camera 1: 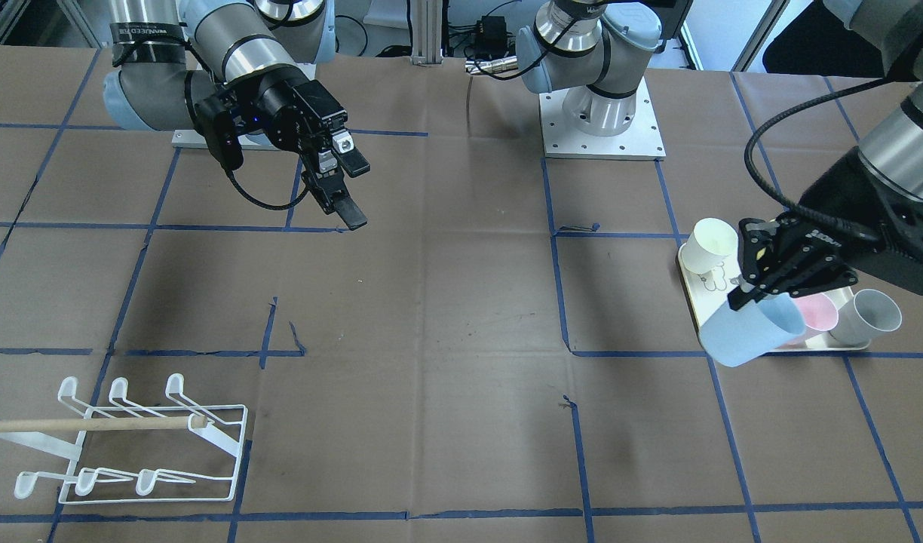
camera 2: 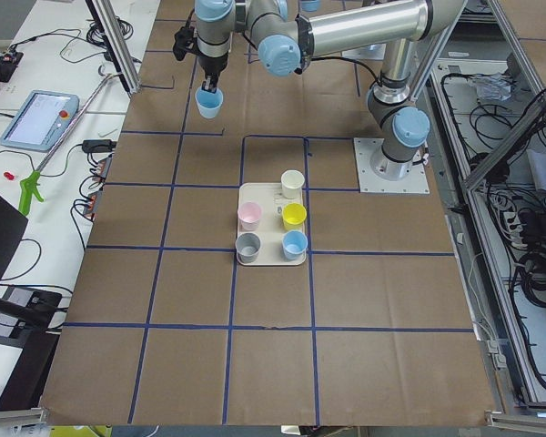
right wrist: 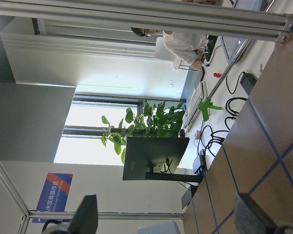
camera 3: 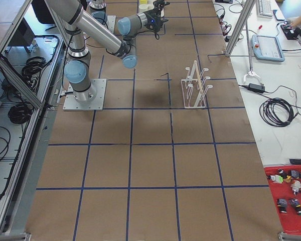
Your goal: Transfer IKEA cup to right arm and place on rack
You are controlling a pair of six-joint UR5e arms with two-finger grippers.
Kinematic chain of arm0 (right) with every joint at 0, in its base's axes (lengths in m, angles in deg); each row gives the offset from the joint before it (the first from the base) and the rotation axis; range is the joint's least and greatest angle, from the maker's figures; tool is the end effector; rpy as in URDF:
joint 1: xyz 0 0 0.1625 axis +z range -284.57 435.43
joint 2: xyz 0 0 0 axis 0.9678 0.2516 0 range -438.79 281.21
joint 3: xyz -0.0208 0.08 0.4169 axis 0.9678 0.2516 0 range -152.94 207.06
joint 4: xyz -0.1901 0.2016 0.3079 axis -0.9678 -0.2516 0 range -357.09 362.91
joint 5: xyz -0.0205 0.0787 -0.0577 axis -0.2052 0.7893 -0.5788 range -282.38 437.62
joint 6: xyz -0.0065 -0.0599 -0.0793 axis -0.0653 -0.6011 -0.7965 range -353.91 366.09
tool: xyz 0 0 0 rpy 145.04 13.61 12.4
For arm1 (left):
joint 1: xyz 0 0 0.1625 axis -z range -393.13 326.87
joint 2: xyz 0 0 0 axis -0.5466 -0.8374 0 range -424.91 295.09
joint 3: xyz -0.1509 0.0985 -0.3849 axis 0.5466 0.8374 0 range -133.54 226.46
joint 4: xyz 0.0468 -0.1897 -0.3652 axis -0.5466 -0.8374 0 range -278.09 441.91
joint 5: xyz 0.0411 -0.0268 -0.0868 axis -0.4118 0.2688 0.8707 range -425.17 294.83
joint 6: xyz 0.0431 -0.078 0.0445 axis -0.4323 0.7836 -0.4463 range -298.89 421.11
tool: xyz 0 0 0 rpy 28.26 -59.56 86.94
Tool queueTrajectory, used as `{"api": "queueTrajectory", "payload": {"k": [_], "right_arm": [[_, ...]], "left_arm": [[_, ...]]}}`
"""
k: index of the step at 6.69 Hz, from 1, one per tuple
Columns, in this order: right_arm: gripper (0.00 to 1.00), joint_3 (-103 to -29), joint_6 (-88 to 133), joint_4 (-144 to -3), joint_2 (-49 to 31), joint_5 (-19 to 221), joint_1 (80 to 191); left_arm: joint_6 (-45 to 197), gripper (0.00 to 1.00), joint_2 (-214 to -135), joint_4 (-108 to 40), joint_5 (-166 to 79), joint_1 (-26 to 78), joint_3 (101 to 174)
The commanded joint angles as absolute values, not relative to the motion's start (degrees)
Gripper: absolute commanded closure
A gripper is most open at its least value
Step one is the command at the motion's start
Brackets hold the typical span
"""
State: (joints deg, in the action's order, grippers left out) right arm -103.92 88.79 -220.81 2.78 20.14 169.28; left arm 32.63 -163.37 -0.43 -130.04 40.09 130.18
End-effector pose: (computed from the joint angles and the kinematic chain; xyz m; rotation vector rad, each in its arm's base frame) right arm 0.2140 -0.3974 0.3759 0.7134 1.5558 -0.7598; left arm -0.0059 -0.5890 0.4878 -0.3097 -2.7337 0.3575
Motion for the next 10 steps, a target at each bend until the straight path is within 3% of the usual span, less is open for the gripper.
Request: {"api": "queueTrajectory", "payload": {"k": [1, 7, 10], "right_arm": [[0.02, -104.1, 89.8, -220.9, 2.3, 20.0, 168.9], [0.00, -104.0, 93.6, -219.6, 2.5, 17.0, 168.9], [0.00, -104.1, 102.7, -216.3, 2.8, 15.7, 169.3]], "left_arm": [[31.6, 1.00, -161.1, 9.3, -109.6, 41.2, 136.9], [35.8, 0.95, -161.8, 65.5, -89.6, 45.4, 164.2], [46.1, 0.94, -163.1, 84.2, -90.7, 52.3, 169.6]]}}
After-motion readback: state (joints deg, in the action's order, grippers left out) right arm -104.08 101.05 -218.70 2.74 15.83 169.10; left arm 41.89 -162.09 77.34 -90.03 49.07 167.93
